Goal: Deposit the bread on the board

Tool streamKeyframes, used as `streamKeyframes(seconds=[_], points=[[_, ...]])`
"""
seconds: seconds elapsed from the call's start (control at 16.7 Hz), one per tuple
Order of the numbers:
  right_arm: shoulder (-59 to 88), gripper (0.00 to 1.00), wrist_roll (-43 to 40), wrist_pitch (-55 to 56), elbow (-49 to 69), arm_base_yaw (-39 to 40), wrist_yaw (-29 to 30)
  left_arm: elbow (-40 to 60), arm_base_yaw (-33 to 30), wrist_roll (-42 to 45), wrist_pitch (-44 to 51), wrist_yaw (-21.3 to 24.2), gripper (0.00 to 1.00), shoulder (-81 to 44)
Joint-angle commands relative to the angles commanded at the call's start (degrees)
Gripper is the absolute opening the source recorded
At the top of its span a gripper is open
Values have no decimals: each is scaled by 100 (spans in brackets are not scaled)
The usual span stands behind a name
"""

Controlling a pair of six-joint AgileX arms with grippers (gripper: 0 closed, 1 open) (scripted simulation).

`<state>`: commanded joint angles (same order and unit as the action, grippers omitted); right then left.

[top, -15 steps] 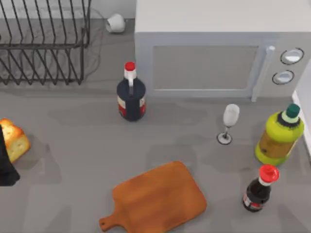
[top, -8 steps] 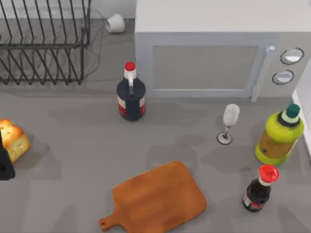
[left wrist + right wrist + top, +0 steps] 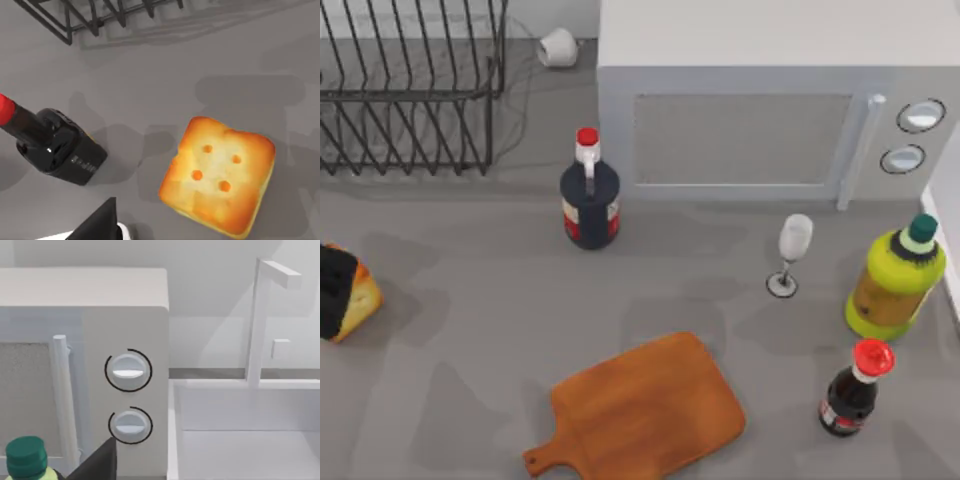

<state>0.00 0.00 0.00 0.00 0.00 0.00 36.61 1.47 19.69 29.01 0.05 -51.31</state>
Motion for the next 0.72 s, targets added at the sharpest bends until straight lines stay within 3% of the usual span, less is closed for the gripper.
streamKeyframes(seconds=[0.42,0.72], points=[[0,100,0,0,0,0,0,2489,94,1374,2062,5,100,-3569],[0,100,0,0,0,0,0,3702,143,1998,2929,3,100,-5145]])
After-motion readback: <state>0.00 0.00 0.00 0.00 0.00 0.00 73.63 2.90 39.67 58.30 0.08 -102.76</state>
